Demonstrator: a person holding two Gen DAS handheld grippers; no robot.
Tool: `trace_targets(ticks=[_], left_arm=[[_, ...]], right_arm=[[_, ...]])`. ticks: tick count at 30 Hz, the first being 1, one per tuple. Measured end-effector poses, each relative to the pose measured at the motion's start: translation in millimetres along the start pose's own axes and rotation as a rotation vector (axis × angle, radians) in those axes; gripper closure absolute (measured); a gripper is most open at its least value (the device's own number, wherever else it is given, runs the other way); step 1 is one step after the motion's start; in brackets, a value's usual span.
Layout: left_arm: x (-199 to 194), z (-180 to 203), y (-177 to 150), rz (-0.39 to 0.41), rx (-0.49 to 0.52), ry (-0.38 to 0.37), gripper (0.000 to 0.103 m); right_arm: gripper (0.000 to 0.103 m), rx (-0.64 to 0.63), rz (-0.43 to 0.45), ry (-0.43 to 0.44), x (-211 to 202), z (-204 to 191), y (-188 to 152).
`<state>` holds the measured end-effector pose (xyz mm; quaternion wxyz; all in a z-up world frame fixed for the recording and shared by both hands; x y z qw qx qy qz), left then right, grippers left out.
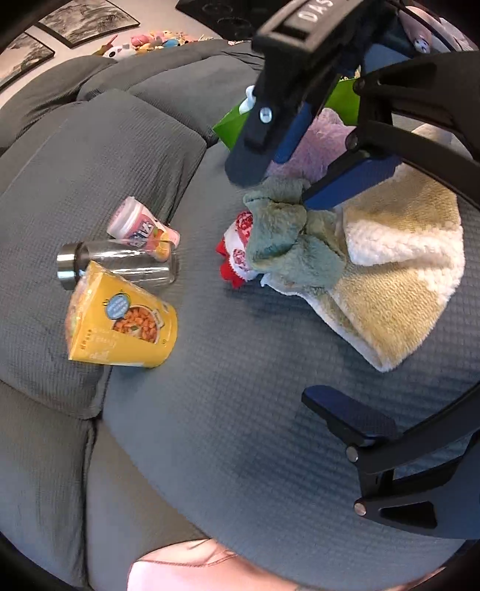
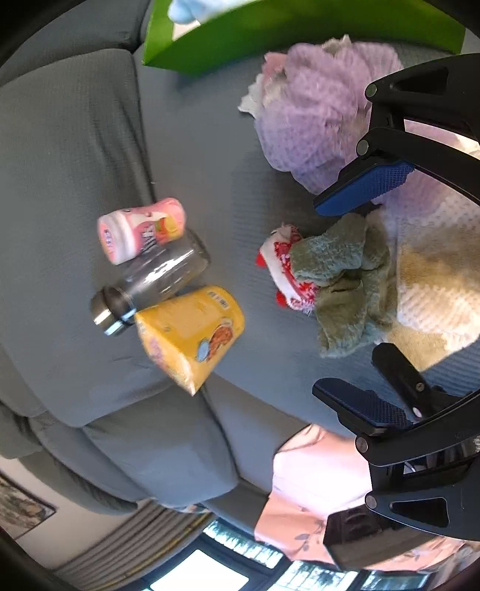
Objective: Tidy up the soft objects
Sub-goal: 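Move the right gripper back to the pile above the green towel, then close the right gripper on the green towel and lift it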
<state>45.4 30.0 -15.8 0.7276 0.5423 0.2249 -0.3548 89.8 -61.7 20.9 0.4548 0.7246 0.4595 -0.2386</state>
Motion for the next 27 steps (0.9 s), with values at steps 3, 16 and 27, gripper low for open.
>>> trace_targets(ticks=[3,16,27], left_arm=[[10,5,-2,-0.02,0.007,-0.01,0.018],[25,16,-5,-0.04,0.045,-0.041,0.057],[19,31,-7,-0.015,0.127,-0.047,0.076]], right_arm=[[0.012,0.019,-0.026,-0.005,10,8,0],[0.047,0.008,-0.122,0.009,42,14,-17],[0.062,-0.024,-0.179,0.114,45,-7,-37]])
Point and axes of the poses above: each gripper's, at about its wrist camera, not at the fingertips, and x roughly the way its jaws point, z to its right, y to its top, the point moved 7 cm from there along x, roughly the way its jaws point, and after that the axes turned 13 degrees about x, right-handed, at the moved point
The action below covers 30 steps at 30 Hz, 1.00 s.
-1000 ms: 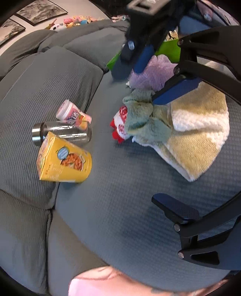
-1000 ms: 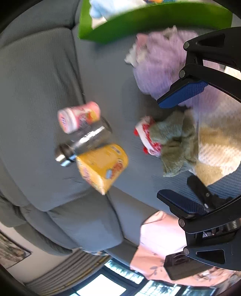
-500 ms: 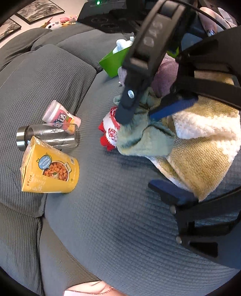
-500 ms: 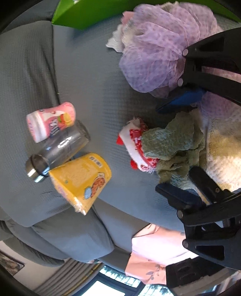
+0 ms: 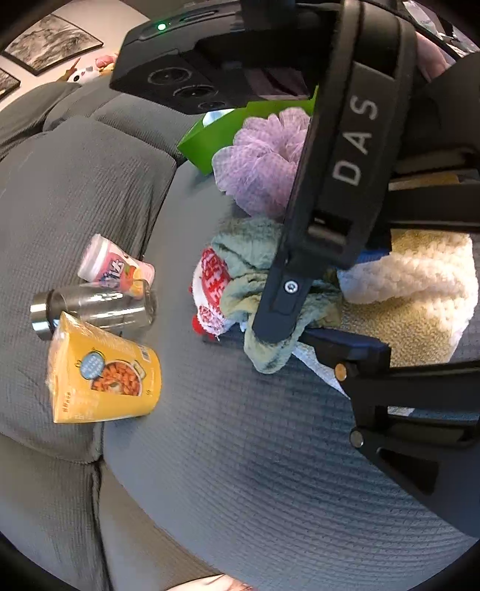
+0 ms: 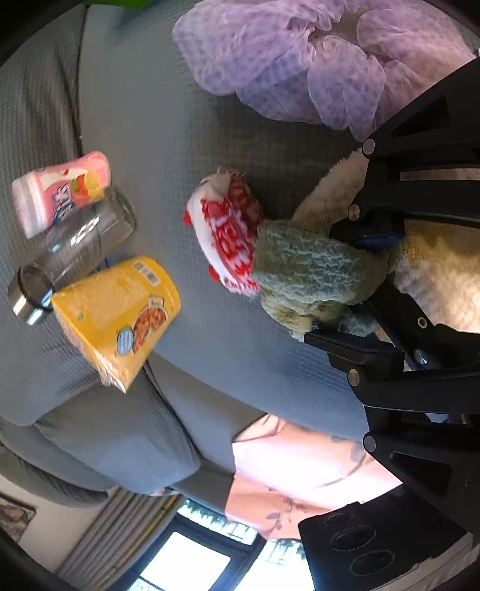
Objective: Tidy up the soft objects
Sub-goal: 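Close the right gripper on the green towel and lift it, then carry the green towel with the right gripper over the green box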
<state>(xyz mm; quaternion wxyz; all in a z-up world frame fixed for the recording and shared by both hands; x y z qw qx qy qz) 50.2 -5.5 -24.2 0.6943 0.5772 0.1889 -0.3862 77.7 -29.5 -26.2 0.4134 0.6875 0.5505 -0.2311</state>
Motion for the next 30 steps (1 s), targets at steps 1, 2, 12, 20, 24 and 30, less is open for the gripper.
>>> trace_targets(ticks=[1,2,12,20,24,30], left_arm=[[-3,1,0,0.007,0.008,0.003,0.076],[-6,3,1,0.014,0.014,0.006,0.076],[-45,16,16,0.154,0.091,0.012,0.076],[-68,24,26,0.234,0.133,0.01,0.076],[-75,31,29,0.252,0.145,0.003,0.076],[-88,51,38,0.278,0.192,-0.006,0.076]], right_arm=[[0.062,-0.006,0.005,0.001,-2,-2,-1],[0.062,-0.012,0.011,0.003,-4,-5,-1],[0.062,-0.112,0.118,0.034,-42,-39,-6],[0.062,-0.155,0.187,0.051,-65,-60,-8],[0.062,-0.159,0.212,0.048,-76,-63,-9],[0.062,-0.163,0.263,0.051,-103,-64,-9]])
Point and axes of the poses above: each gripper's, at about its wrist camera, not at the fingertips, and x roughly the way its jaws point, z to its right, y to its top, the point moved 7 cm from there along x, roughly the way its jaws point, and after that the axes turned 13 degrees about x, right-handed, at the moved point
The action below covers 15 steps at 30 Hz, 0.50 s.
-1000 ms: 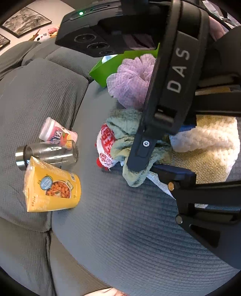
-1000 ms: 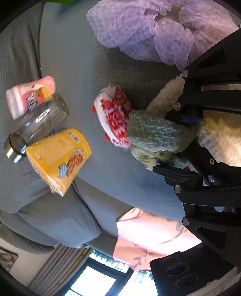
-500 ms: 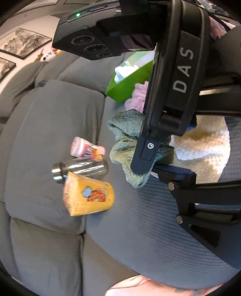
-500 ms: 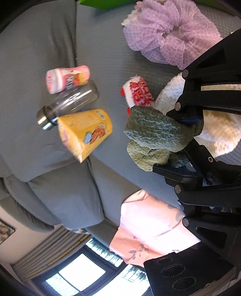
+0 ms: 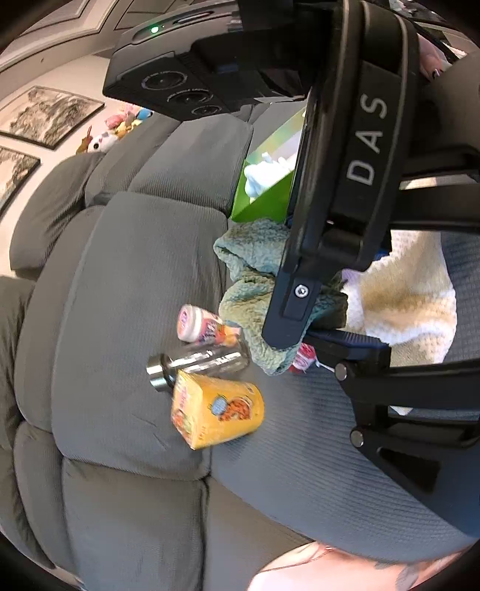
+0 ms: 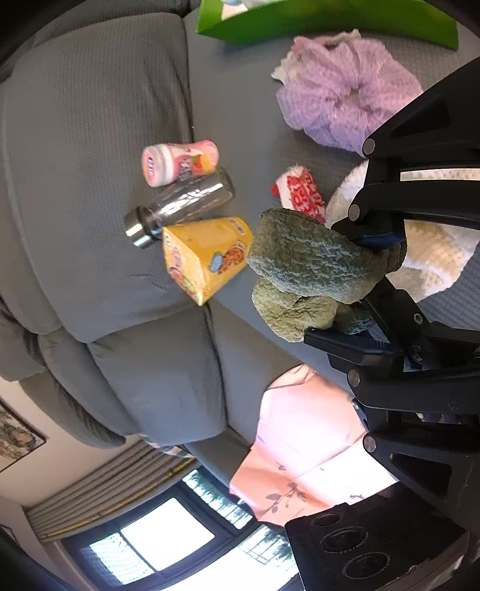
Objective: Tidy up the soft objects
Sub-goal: 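Carry the green towel with the right gripper over the green box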
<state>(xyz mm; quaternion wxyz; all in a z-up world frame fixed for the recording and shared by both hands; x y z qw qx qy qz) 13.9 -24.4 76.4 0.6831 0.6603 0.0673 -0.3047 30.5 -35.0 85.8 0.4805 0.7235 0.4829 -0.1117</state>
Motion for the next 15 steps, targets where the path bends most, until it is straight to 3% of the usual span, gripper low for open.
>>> trace_targets(ticks=[15], left_arm=[[-13,56,38,0.053,0.109,-0.032,0.076]], right_arm=[[0.062,-0.031,0.121,-0.001,-71,3,17]])
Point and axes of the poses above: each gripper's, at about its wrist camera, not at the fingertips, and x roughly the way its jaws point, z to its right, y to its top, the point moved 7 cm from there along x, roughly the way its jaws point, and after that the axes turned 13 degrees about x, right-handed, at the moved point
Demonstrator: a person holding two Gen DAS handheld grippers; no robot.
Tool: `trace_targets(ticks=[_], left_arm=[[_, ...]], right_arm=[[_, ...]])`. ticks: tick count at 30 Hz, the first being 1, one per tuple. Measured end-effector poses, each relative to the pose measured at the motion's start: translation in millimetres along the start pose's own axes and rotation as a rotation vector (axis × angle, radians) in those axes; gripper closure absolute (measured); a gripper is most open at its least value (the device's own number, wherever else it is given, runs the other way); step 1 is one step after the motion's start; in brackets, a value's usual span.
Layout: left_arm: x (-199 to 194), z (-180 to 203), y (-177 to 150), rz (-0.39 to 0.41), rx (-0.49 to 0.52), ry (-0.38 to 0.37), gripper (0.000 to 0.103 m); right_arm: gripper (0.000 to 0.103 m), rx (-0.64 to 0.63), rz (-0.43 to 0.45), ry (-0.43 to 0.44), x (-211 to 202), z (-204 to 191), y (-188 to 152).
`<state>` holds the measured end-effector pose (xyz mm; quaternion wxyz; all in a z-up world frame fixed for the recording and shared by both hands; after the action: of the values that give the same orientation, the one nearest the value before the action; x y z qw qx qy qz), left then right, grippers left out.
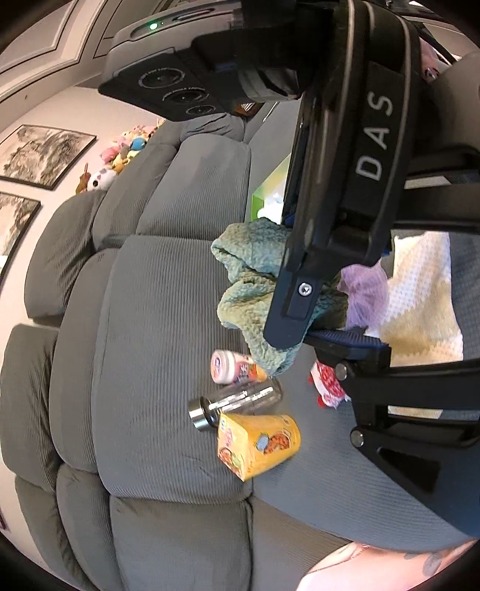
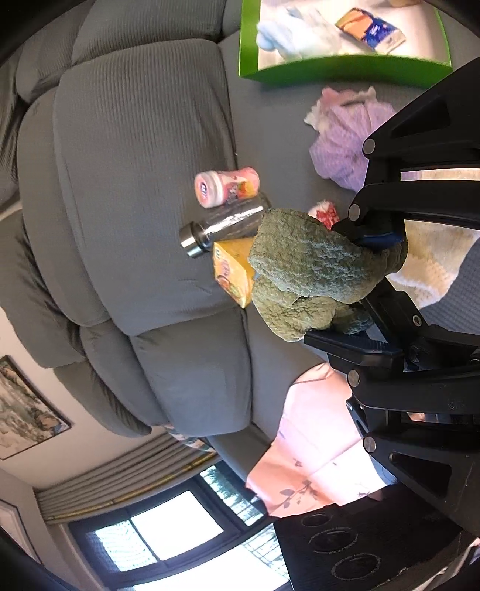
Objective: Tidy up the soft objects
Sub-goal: 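Carry the green towel with the right gripper over the green box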
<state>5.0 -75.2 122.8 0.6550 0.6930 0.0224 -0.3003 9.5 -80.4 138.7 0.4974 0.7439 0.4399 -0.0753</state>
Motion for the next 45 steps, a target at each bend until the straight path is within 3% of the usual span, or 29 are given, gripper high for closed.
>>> trace_targets(ticks=[20,31,45], left_arm=[[46,86,38,-0.029,0.128,-0.109,0.076],[77,129,46,-0.061,0.191,-0.178,0.076],[123,166,41,-0.153,0.189,-0.3,0.076]], right_arm=[[0.062,0.139,0.13,-0.076,-77,77,31],[0.062,0.226,0.193,-0.127,-102,123,39],[0.062,0.381,0.233,-0.195,-112,189,42]])
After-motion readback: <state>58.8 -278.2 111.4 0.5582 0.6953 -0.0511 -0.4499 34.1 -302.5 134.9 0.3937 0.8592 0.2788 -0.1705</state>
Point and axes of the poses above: each gripper's, at about its wrist camera, not at the fingertips, and x roughly the way its jaws point, z to its right, y to its top, the point moved 7 cm from there along x, roughly the way its jaws point, and after that the axes turned 13 degrees about x, right-handed, at the moved point
